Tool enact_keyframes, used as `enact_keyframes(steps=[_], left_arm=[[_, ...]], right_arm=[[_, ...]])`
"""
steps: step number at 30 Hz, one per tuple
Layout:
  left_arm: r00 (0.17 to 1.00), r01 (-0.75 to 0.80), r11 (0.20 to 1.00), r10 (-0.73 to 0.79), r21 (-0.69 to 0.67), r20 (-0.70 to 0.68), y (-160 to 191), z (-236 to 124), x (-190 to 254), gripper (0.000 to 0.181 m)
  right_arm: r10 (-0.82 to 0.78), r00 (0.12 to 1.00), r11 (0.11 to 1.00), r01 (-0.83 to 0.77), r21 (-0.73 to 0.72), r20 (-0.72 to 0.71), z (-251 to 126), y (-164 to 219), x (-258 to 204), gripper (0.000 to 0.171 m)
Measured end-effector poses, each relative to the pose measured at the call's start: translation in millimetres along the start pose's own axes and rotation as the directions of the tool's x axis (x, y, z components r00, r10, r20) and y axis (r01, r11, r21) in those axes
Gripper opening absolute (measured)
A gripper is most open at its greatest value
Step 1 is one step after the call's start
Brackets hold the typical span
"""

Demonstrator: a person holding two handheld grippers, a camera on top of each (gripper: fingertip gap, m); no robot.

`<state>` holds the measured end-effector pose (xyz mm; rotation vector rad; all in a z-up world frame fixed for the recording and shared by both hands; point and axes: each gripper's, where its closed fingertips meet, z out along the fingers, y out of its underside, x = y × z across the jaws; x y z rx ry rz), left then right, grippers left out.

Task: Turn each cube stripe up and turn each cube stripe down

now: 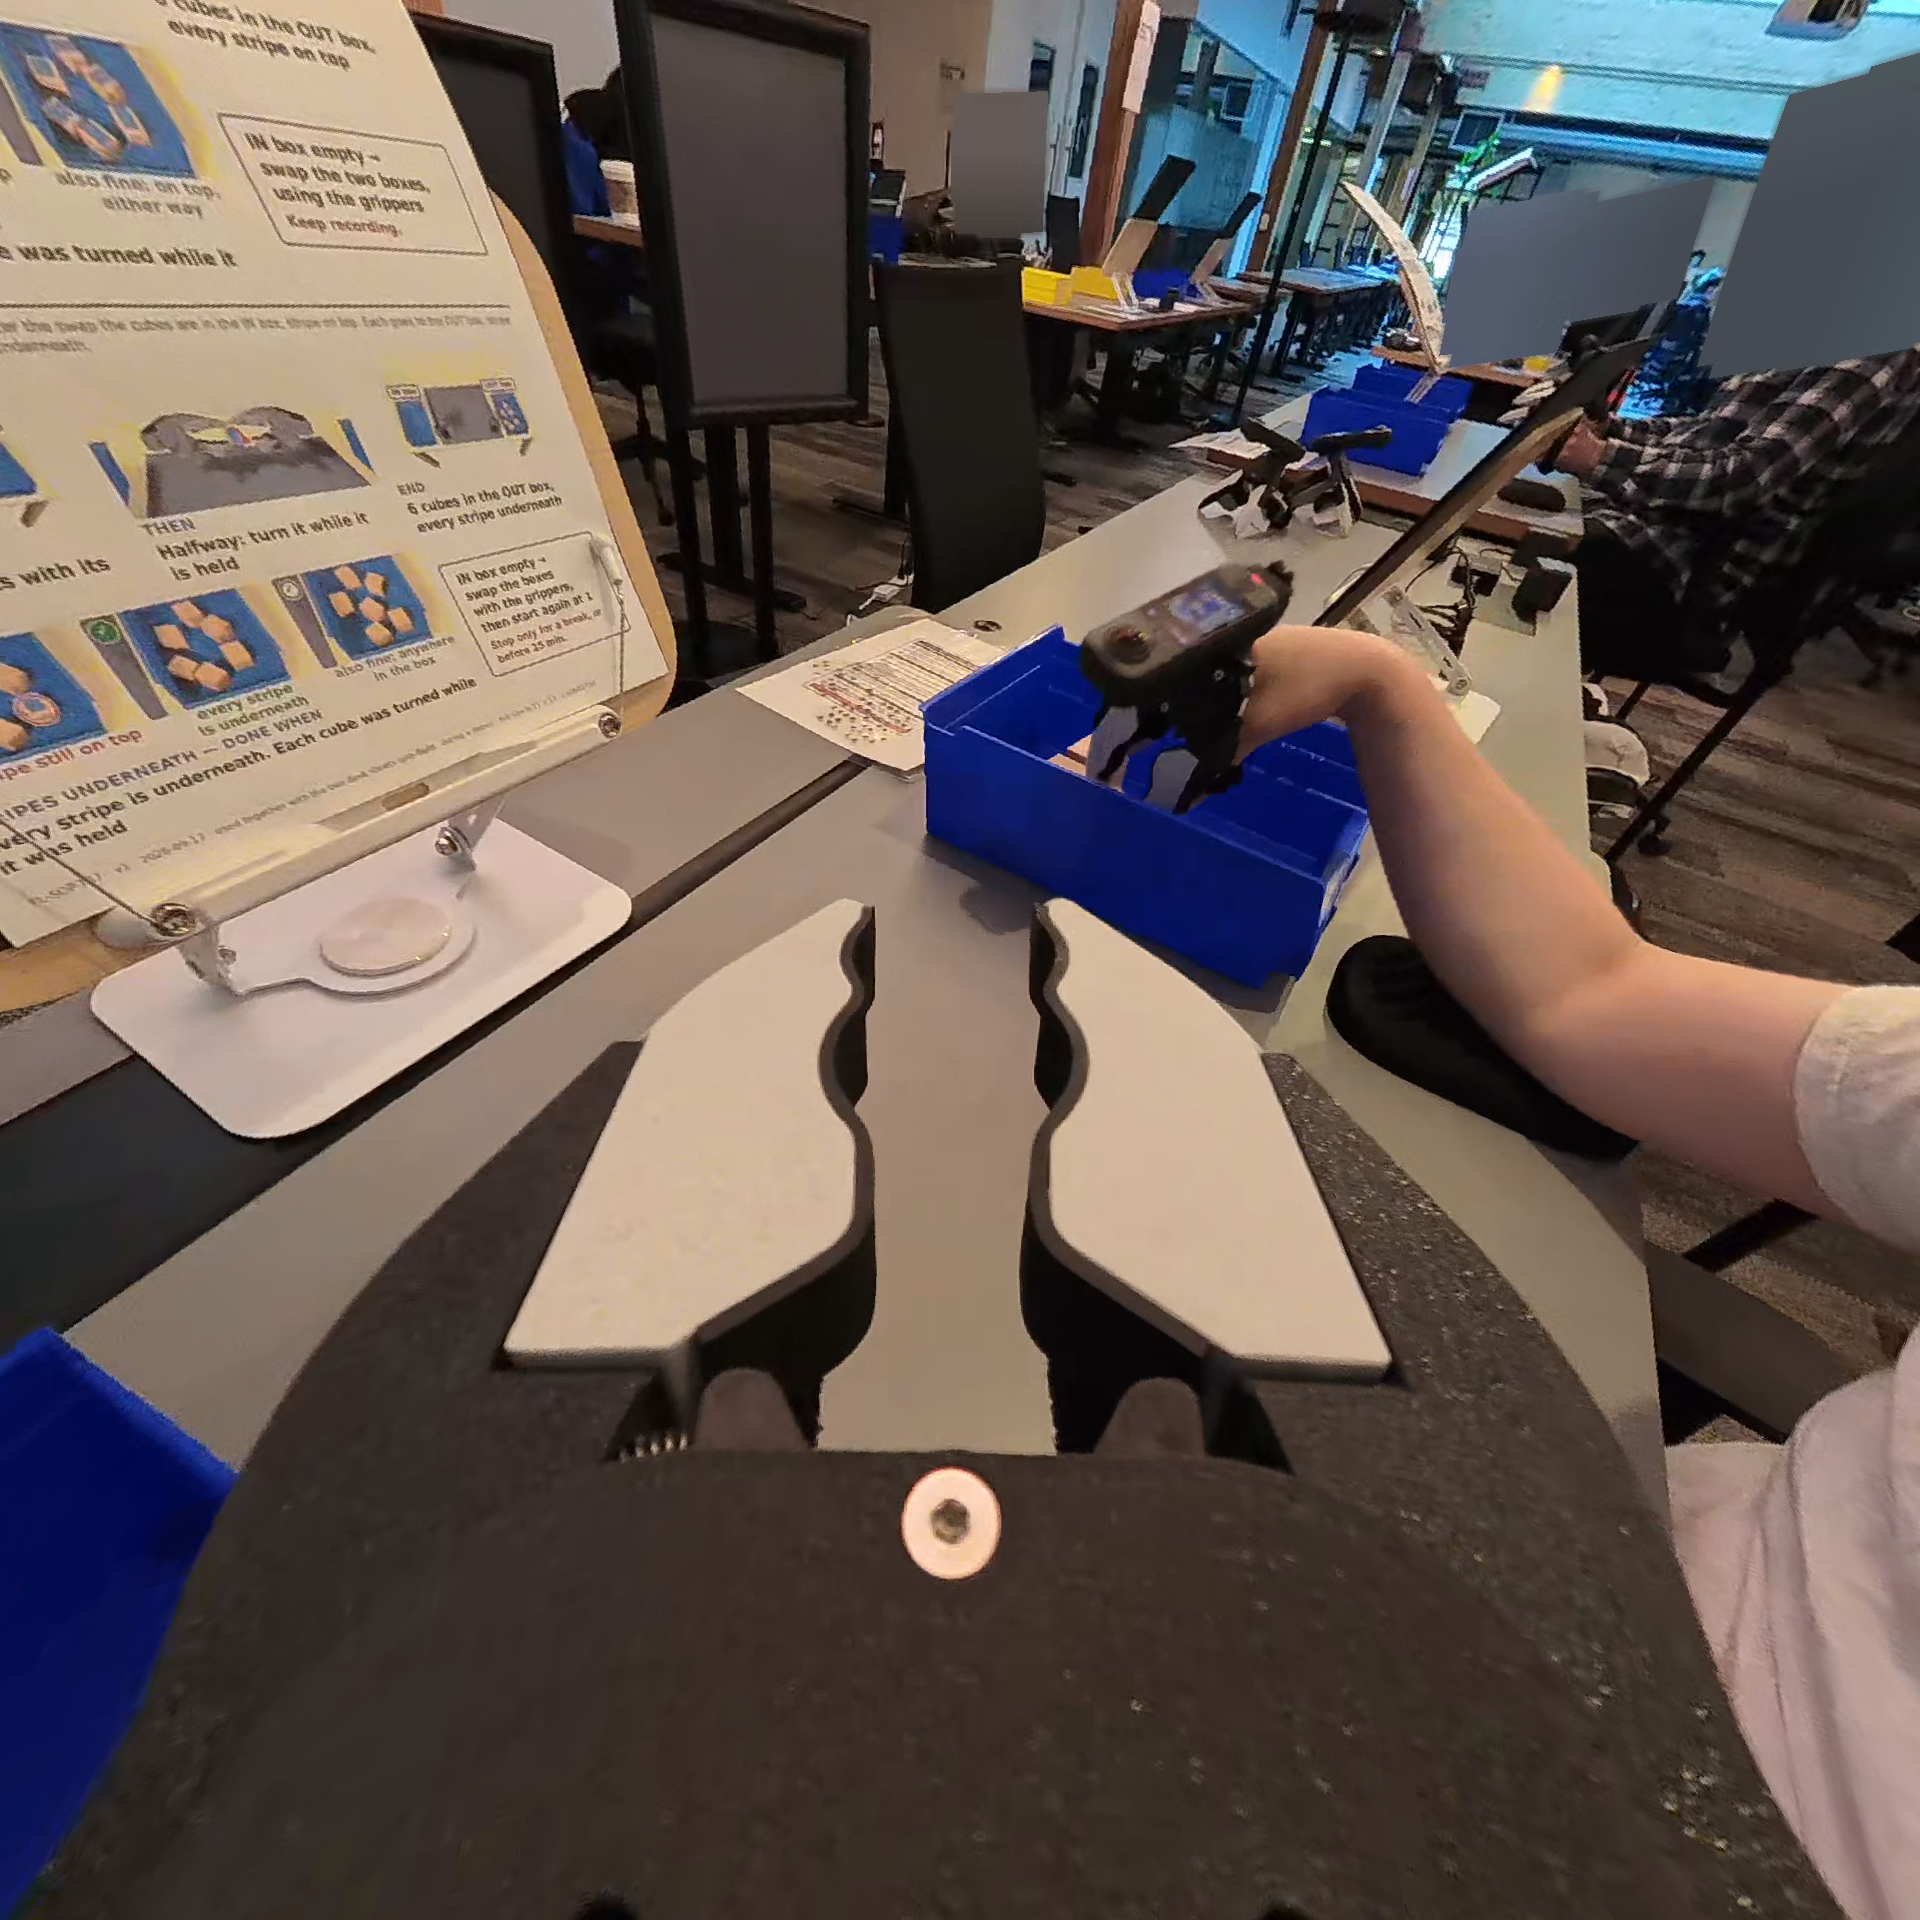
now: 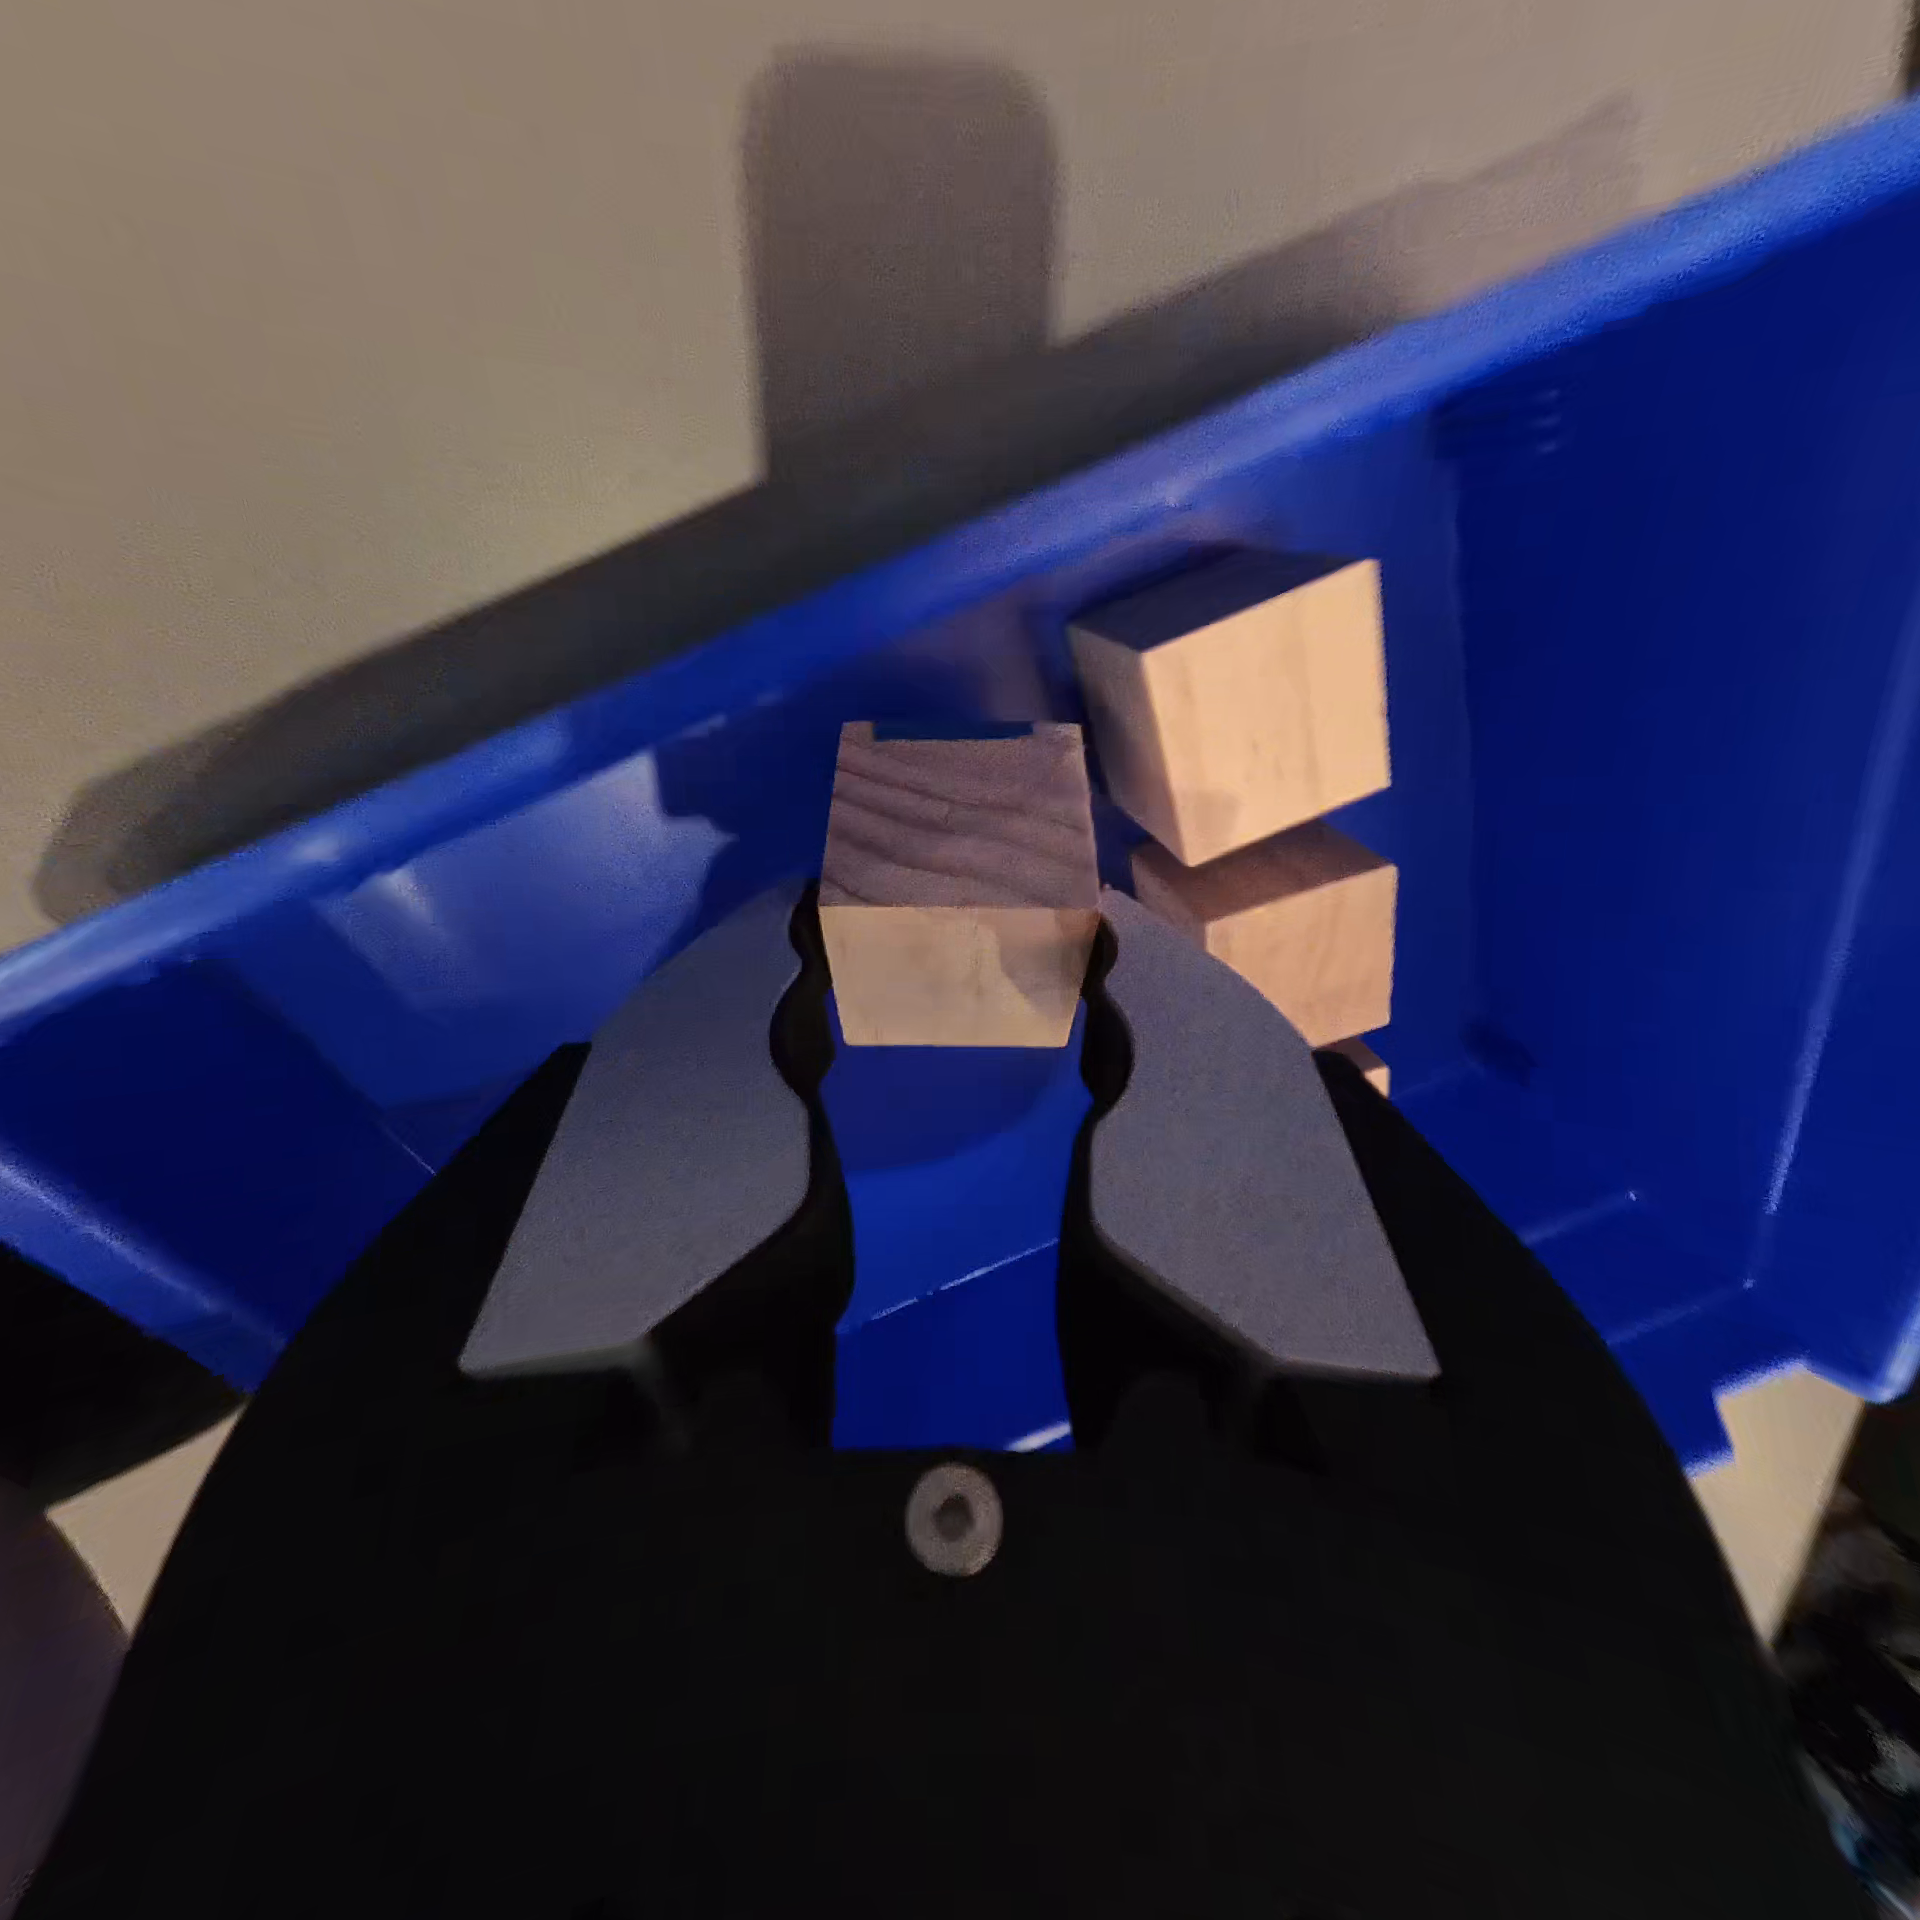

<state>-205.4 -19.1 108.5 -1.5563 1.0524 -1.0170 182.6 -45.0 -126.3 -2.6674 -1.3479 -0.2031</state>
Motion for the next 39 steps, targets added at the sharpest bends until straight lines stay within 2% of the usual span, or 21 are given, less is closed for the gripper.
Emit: enact_keyframes(steps=[1, 3, 6, 15, 19, 23, 27, 30, 32, 35, 39], left_arm=[[1.000, -0.004, 1.000, 0.004, -0.003, 0.002, 0, 0, 0, 0.028], [1.000, -0.010, 1.000, 0.010, -0.006, 0.001, 1, 0, 1, 0.028], [1.000, -0.014, 1.000, 0.014, -0.013, 0.002, 3, -2, 1, 0.028], [1.000, -0.021, 1.000, 0.021, 0.004, 0.009, -2, -9, 0, 0.027], [1.000, -0.021, 1.000, 0.020, 0.019, 0.006, -6, -14, 0, 0.027], [0.999, -0.026, 0.999, 0.026, 0.031, 0.025, -12, -27, -5, 0.027], [0.987, -0.075, 0.997, 0.072, 0.017, 0.147, -18, -66, -29, 0.030], [0.937, -0.018, 0.987, 0.073, -0.161, 0.342, 14, -110, -78, 0.031], [0.883, 0.121, 0.948, 0.033, -0.295, 0.467, 53, -140, -115, 0.031], [0.817, 0.266, 0.884, 0.006, -0.386, 0.577, 96, -167, -157, 0.027], [0.733, 0.494, 0.728, -0.053, -0.476, 0.678, 153, -179, -183, 0.027]], right_arm=[[-0.015, 1.000, 0.998, 0.015, -0.054, 0.001, 5, 4, -1, 0.046], [-0.009, 1.000, 0.991, 0.012, -0.133, 0.027, 11, 13, -5, 0.046], [-0.055, 0.997, 0.998, 0.057, -0.040, 0.045, 10, -2, -10, 0.046], [-0.070, 0.997, 0.997, 0.070, -0.029, -0.010, 22, -5, 1, 0.048], [-0.075, 0.997, 0.996, 0.075, 0.052, 0.002, 17, -12, -1, 0.047], [-0.019, 0.999, 0.976, 0.026, 0.218, -0.034, -18, -19, 3, 0.051], [0.079, 0.983, 0.905, -0.001, 0.425, -0.165, -74, -20, 18, 0.047], [0.185, 0.959, 0.835, -0.037, 0.549, -0.215, -110, -20, 28, 0.049], [0.223, 0.948, 0.790, -0.040, 0.612, -0.226, -127, -24, 31, 0.049], [0.242, 0.938, 0.745, -0.015, 0.667, -0.249, -142, -32, 33, 0.050], [0.237, 0.930, 0.749, 0.010, 0.663, -0.282, -145, -37, 34, 0.051]])
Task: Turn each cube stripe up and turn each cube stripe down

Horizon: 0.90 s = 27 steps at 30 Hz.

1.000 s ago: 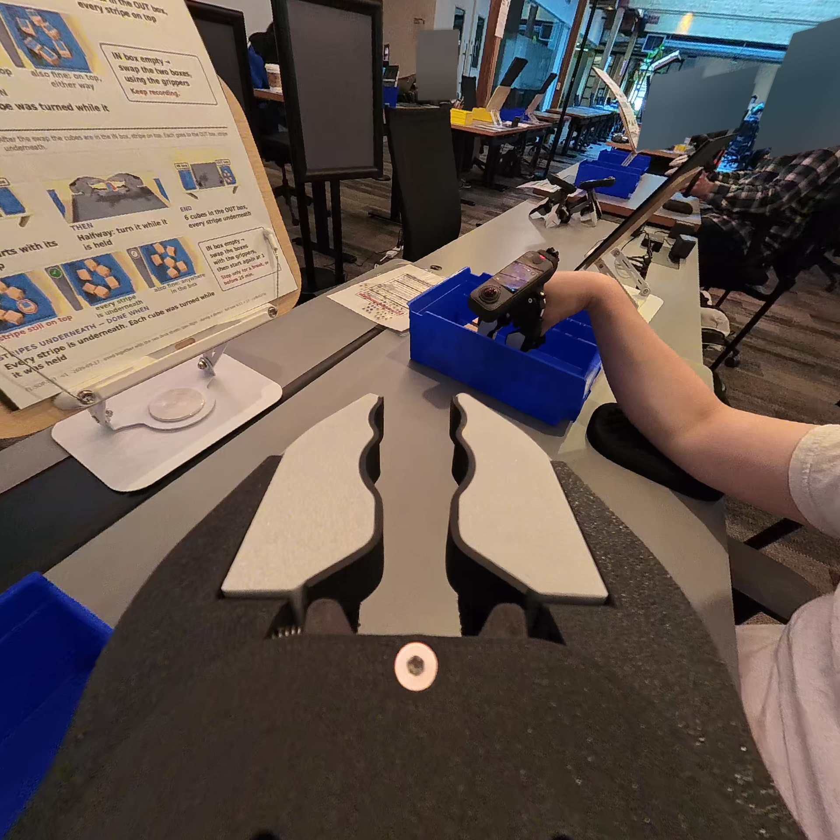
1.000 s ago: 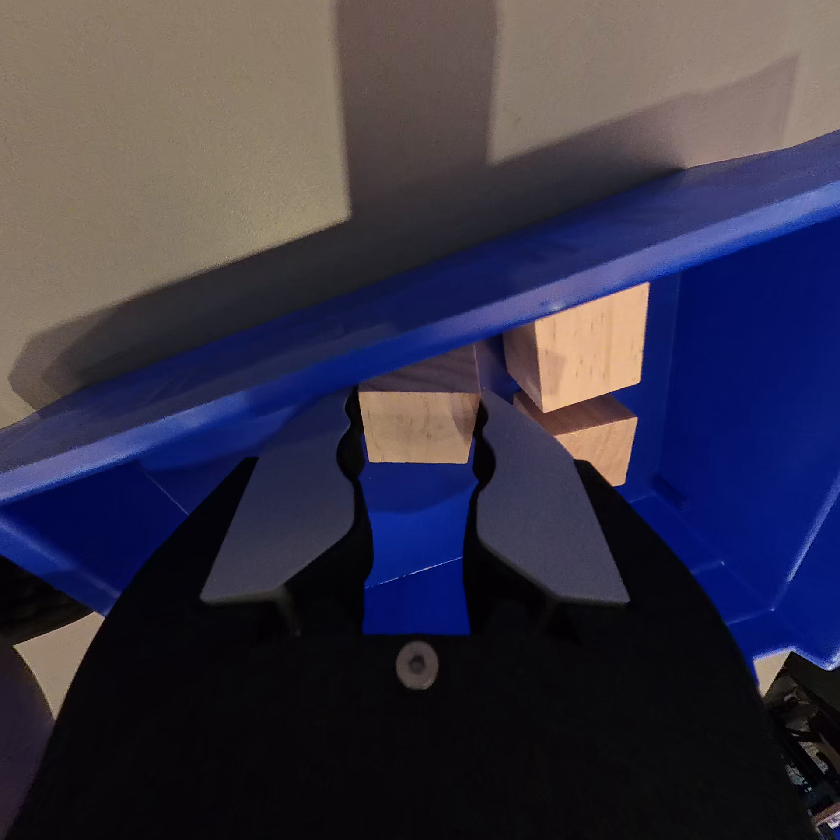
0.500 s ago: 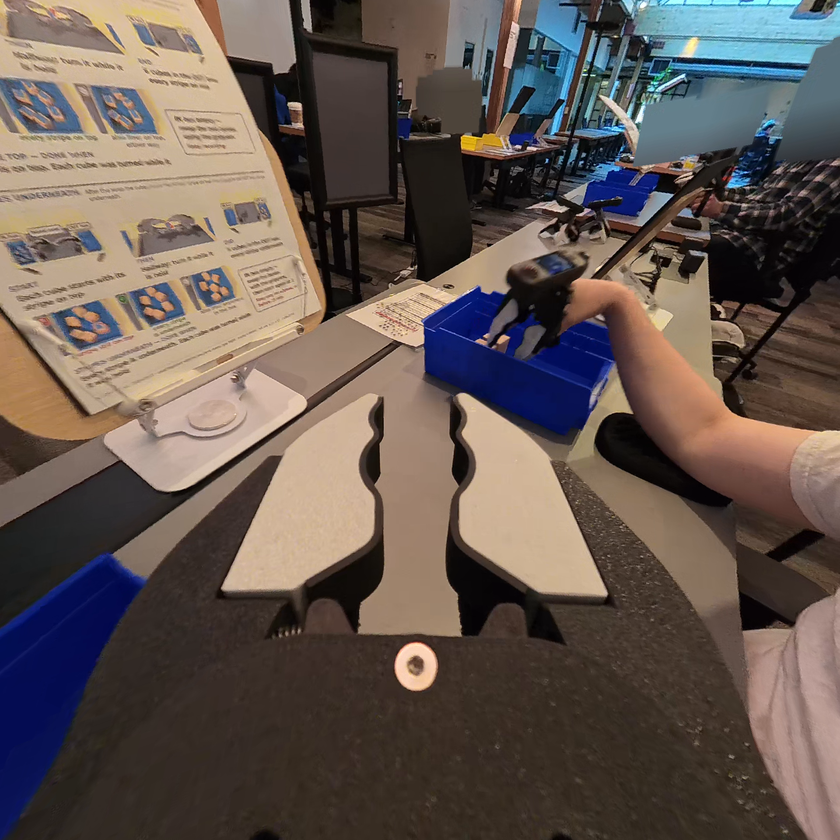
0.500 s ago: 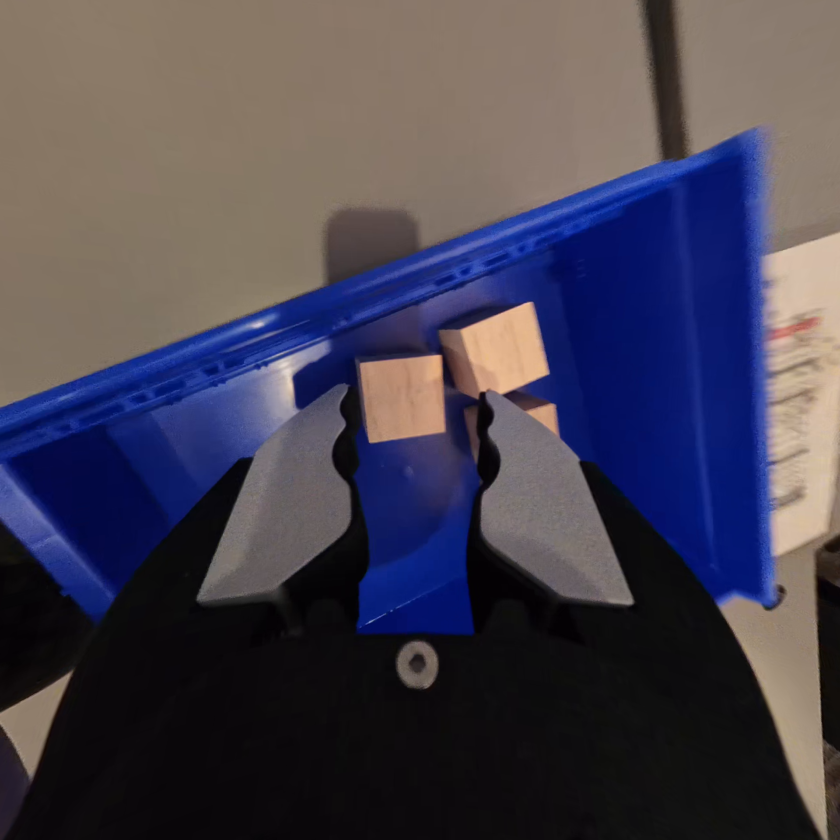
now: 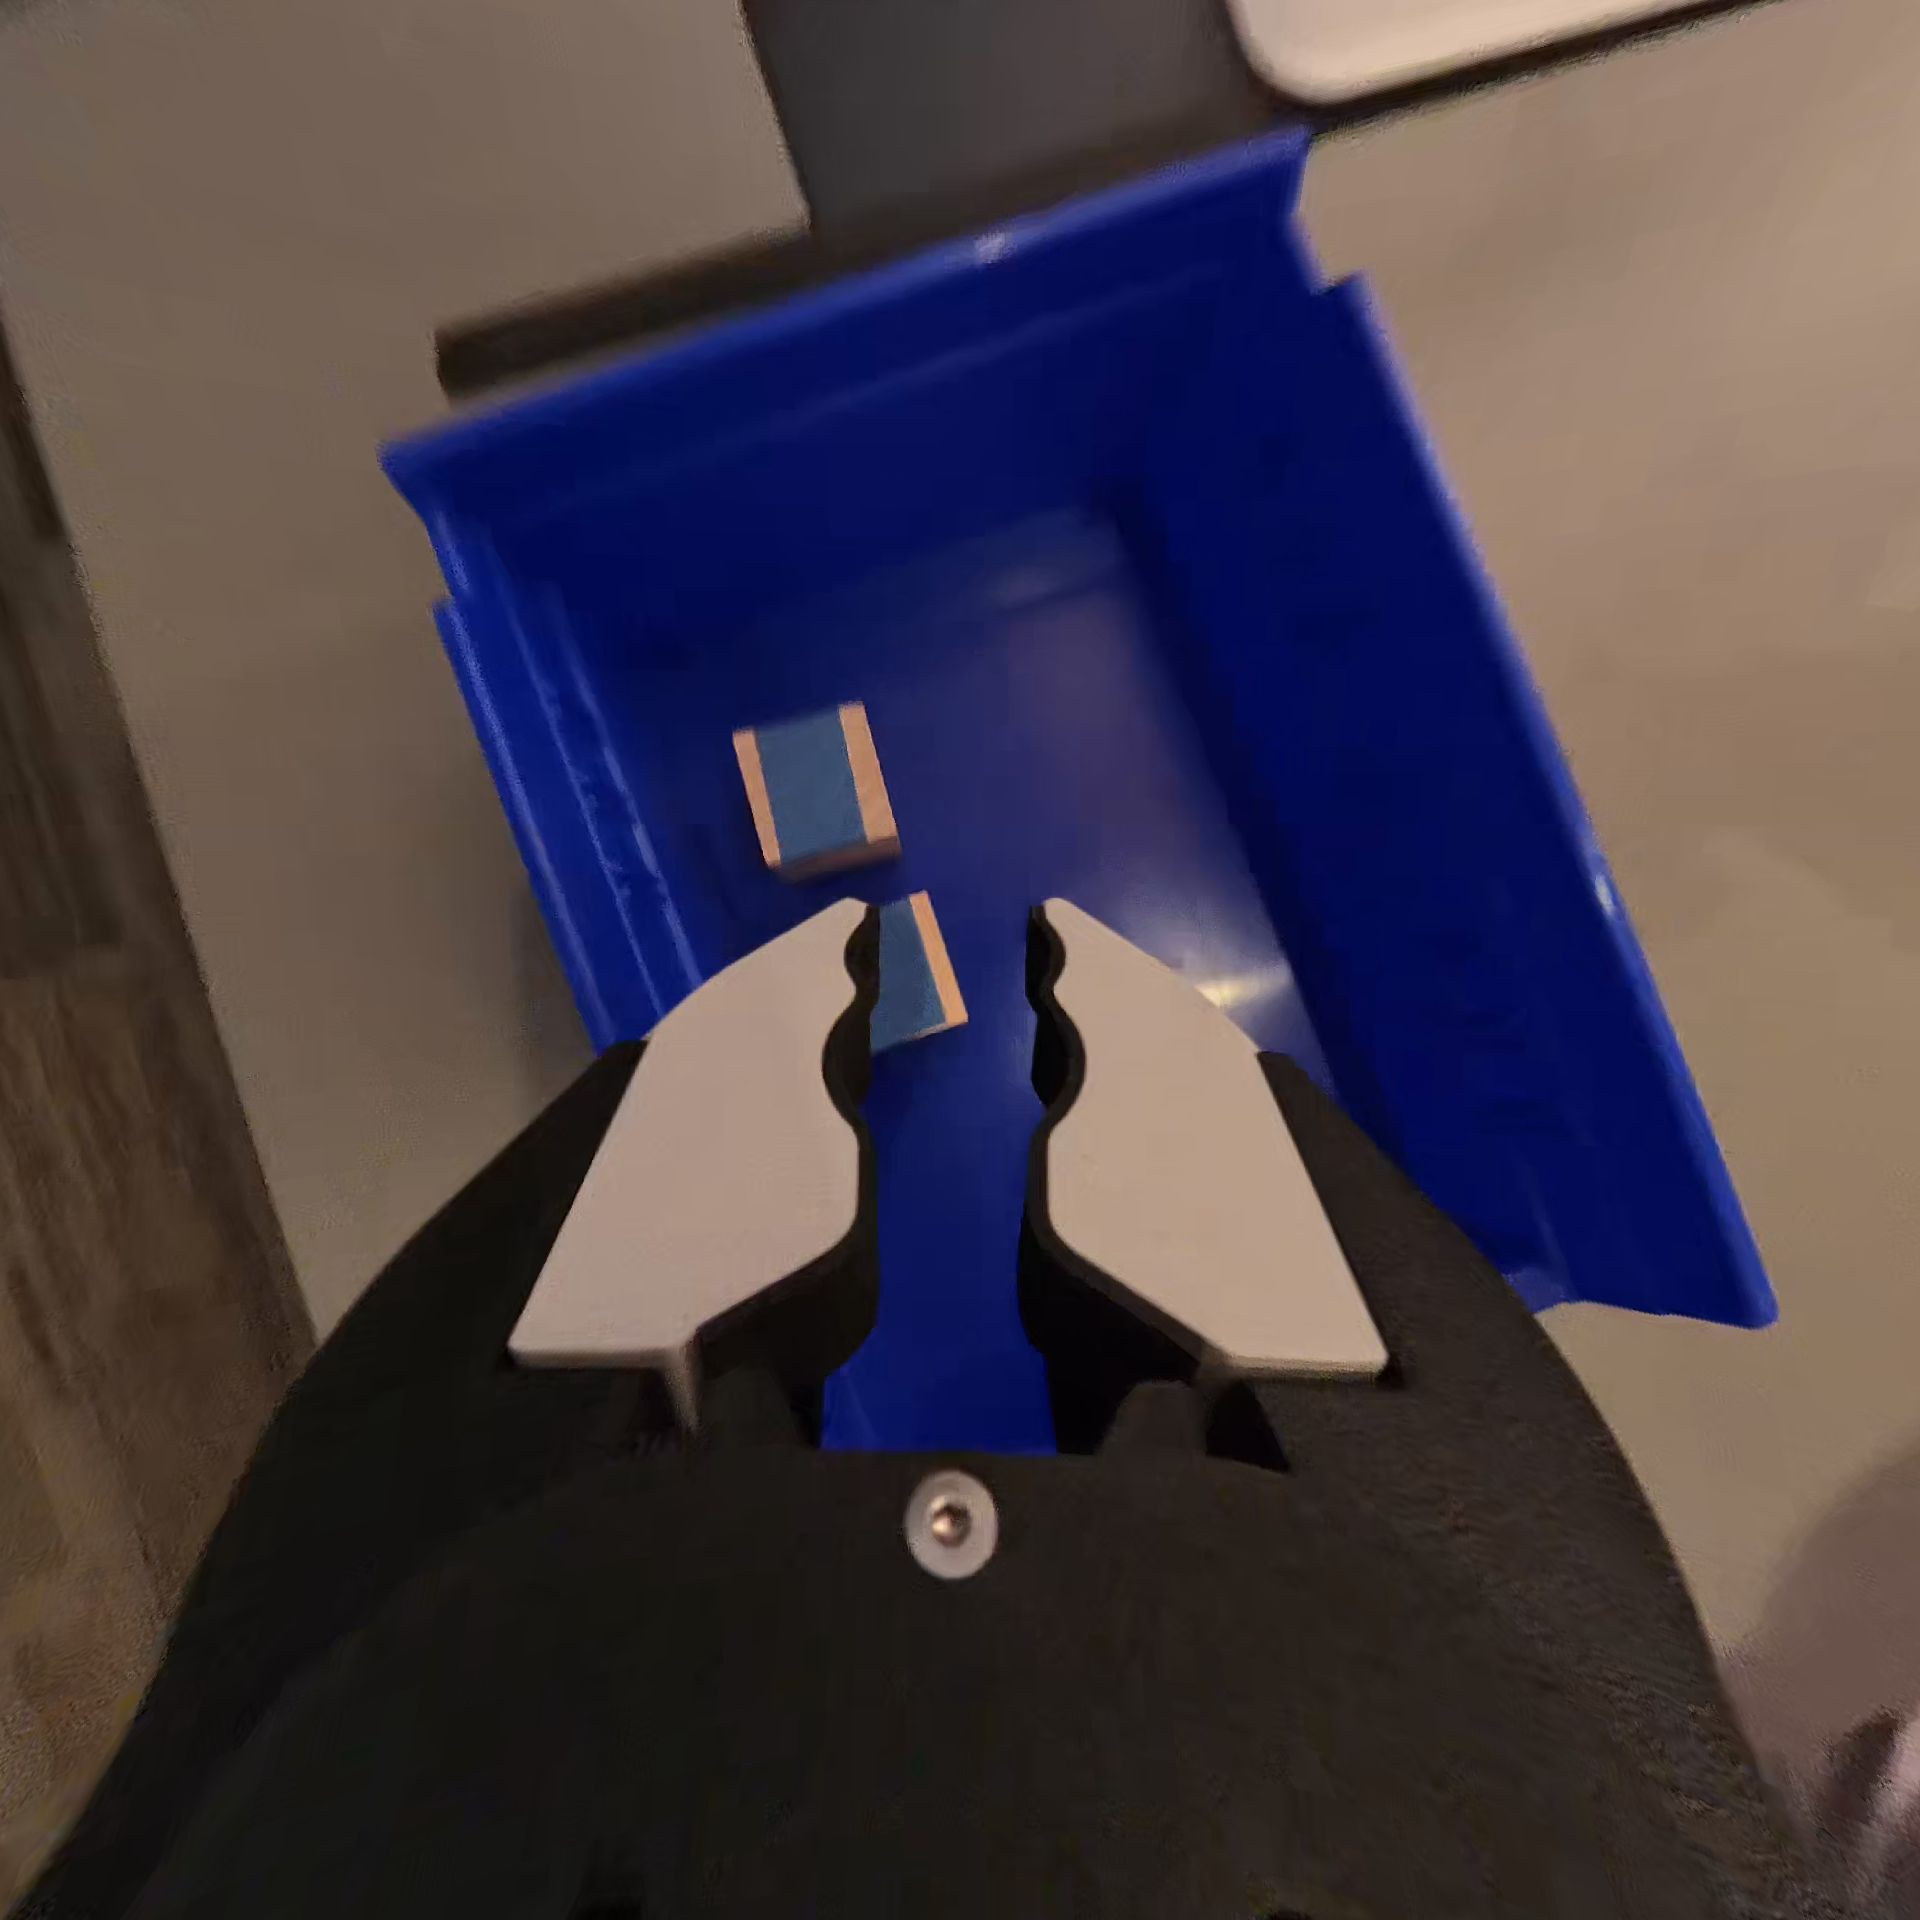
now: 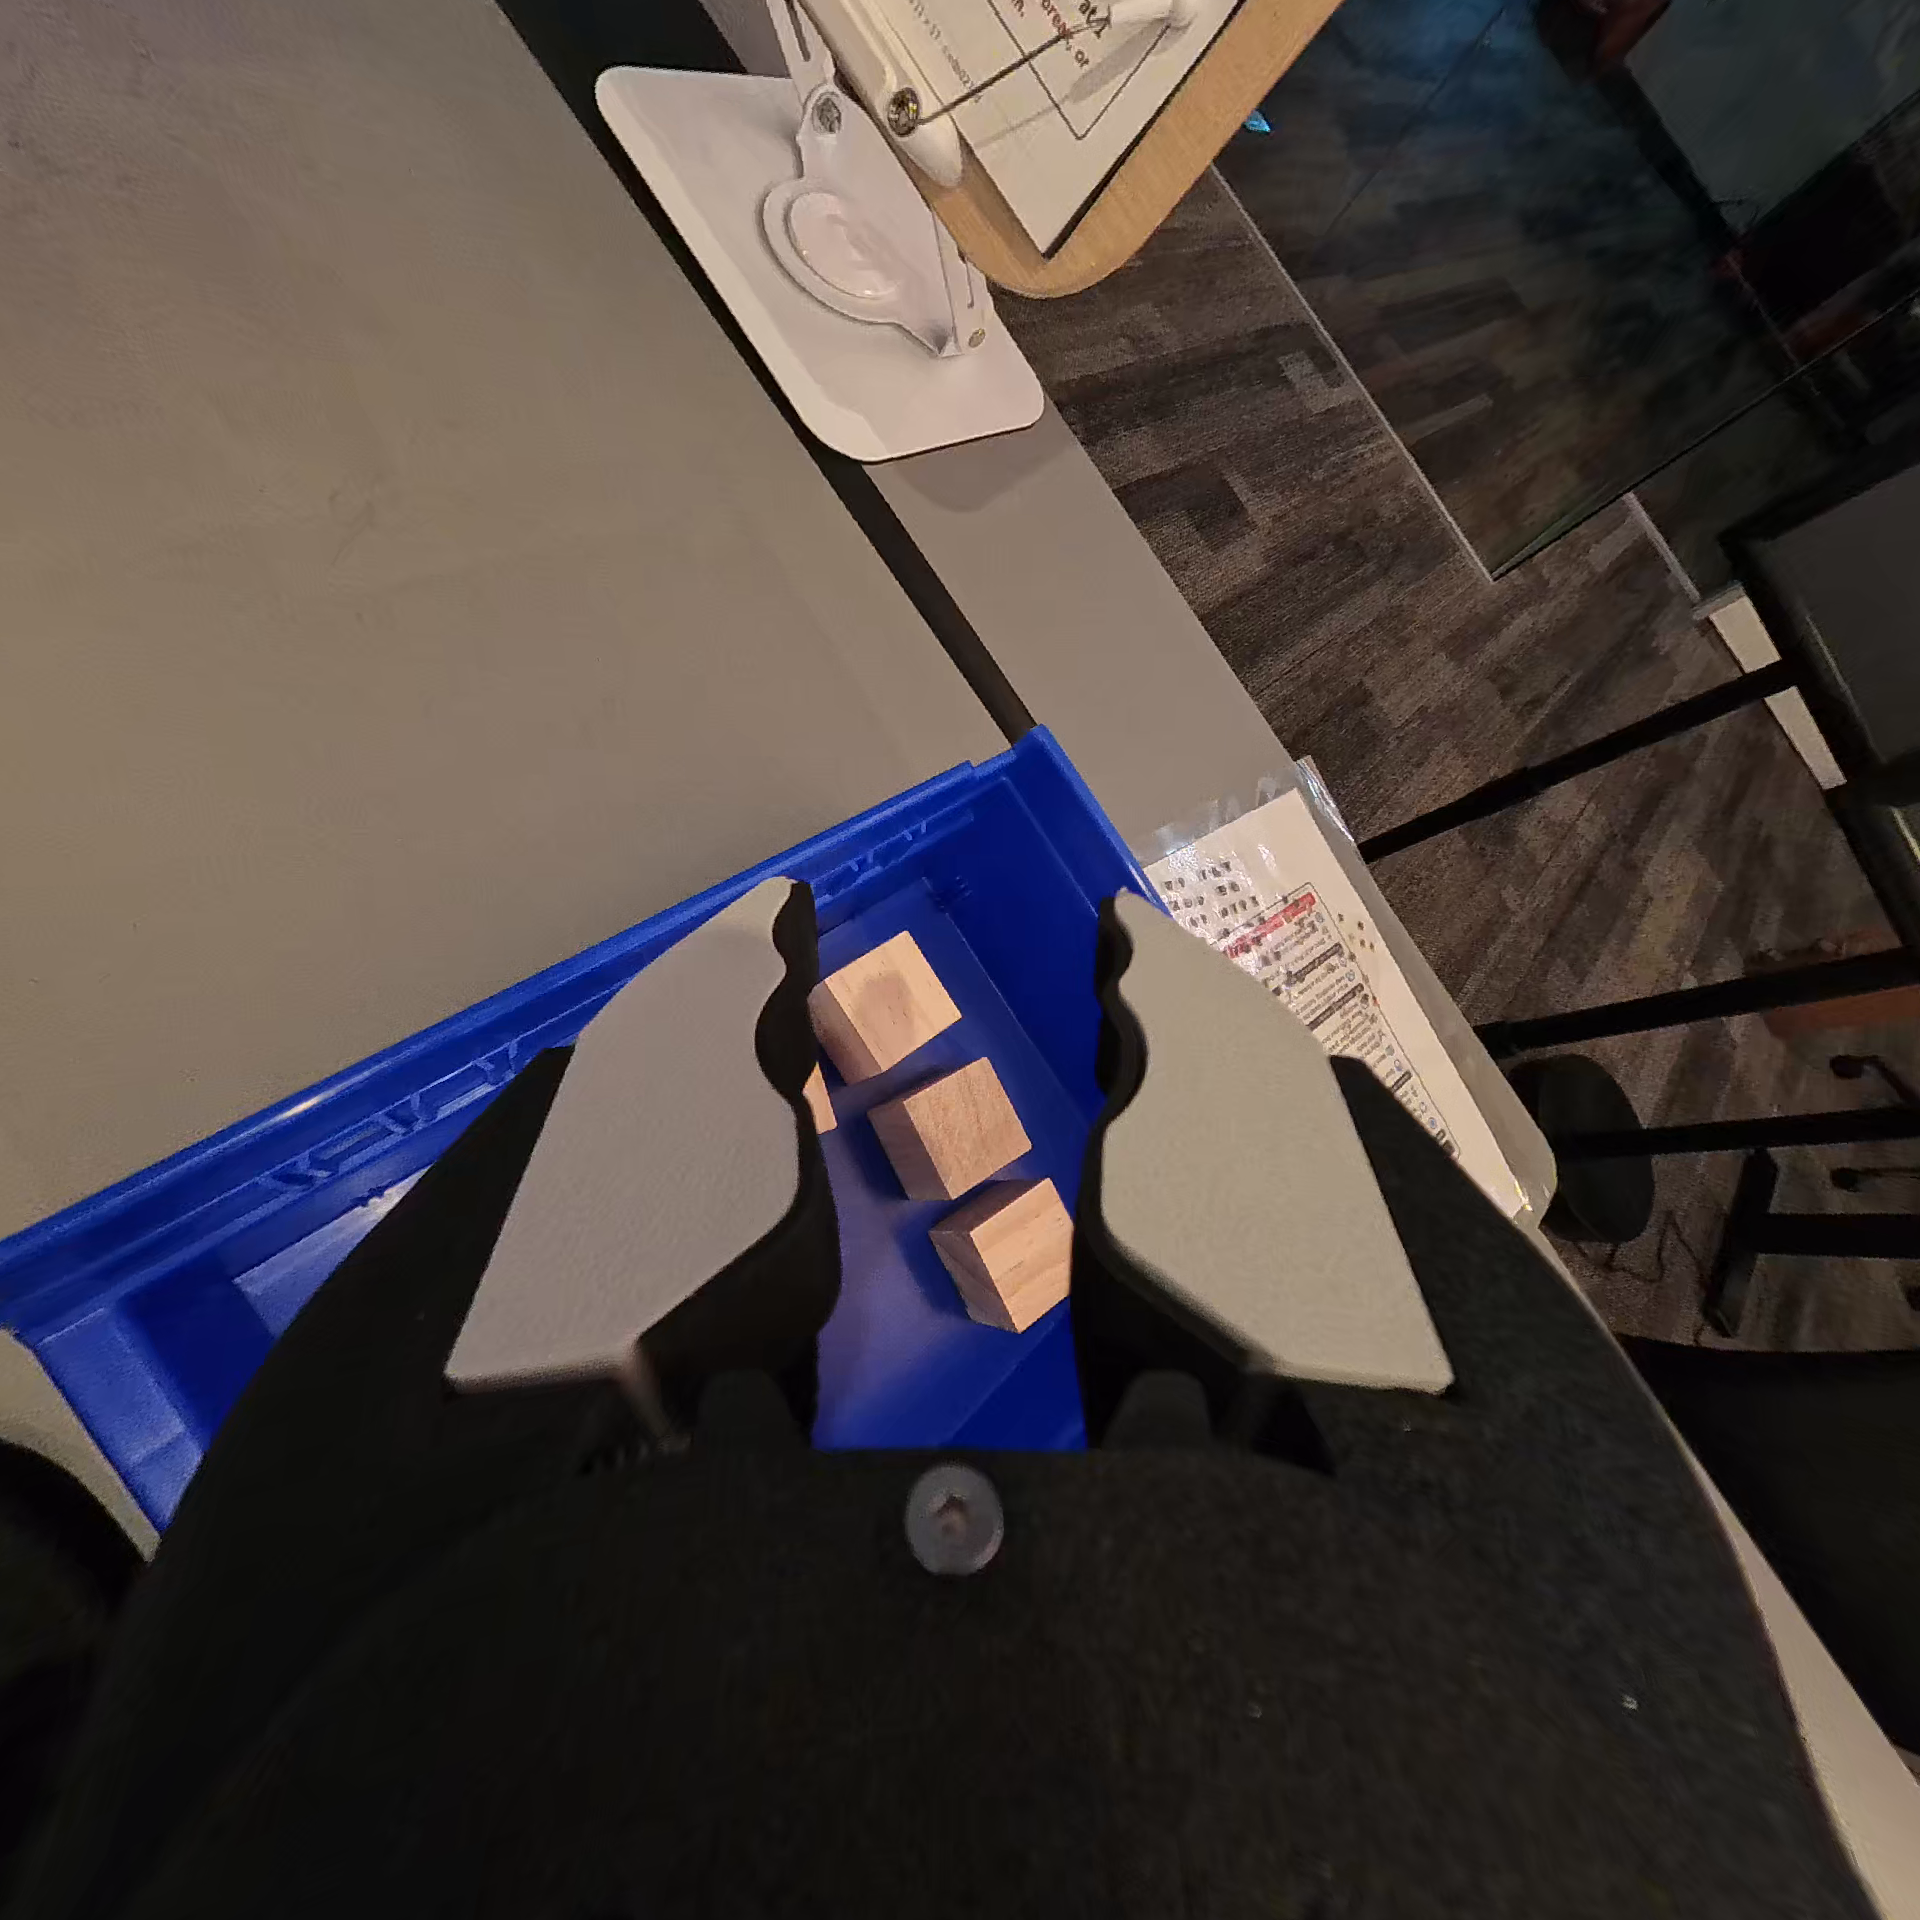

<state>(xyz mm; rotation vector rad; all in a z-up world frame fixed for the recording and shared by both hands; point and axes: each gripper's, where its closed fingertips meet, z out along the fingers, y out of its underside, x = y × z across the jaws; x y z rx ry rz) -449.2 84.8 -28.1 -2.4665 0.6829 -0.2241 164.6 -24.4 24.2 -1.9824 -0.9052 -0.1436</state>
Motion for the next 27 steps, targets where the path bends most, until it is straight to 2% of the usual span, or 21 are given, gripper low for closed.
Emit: enact_keyframes(steps=[2, 5, 11, 14, 17, 21, 23, 27], left_arm=[[0.998, 0.070, 0.989, -0.068, -0.129, 0.018, 16, 17, 0, 0.026], [0.984, 0.118, 0.953, -0.074, -0.278, 0.162, 37, 34, -14, 0.030], [0.972, 0.162, 0.920, -0.088, -0.356, 0.216, 47, 56, -17, 0.039], [0.972, 0.180, 0.909, -0.105, -0.375, 0.211, 51, 62, -17, 0.040], [0.970, 0.187, 0.901, -0.105, -0.391, 0.220, 54, 66, -19, 0.039], [0.968, 0.189, 0.902, -0.104, -0.388, 0.230, 54, 65, -22, 0.036], [0.966, 0.192, 0.896, -0.101, -0.401, 0.237, 57, 63, -22, 0.037], [0.961, 0.205, 0.891, -0.104, -0.406, 0.256, 60, 59, -25, 0.042]], right_arm=[[-0.018, 1.000, 1.000, 0.018, -0.011, -0.008, 2, 0, -1, 0.051], [-0.032, 0.999, 0.999, 0.032, -0.024, -0.004, 5, 0, -2, 0.052], [-0.053, 0.998, 0.996, 0.052, -0.074, -0.012, 7, 8, -1, 0.053], [-0.017, 0.999, 0.993, 0.011, -0.119, -0.048, 0, 22, 7, 0.054], [0.052, 0.992, 0.982, -0.072, -0.175, -0.117, -13, 43, 22, 0.054], [0.156, 0.941, 0.935, -0.239, -0.262, -0.301, -45, 80, 52, 0.055], [0.227, 0.893, 0.879, -0.360, -0.314, -0.388, -64, 108, 61, 0.057], [0.435, 0.795, 0.752, -0.579, -0.315, -0.423, -70, 154, 62, 0.060]])
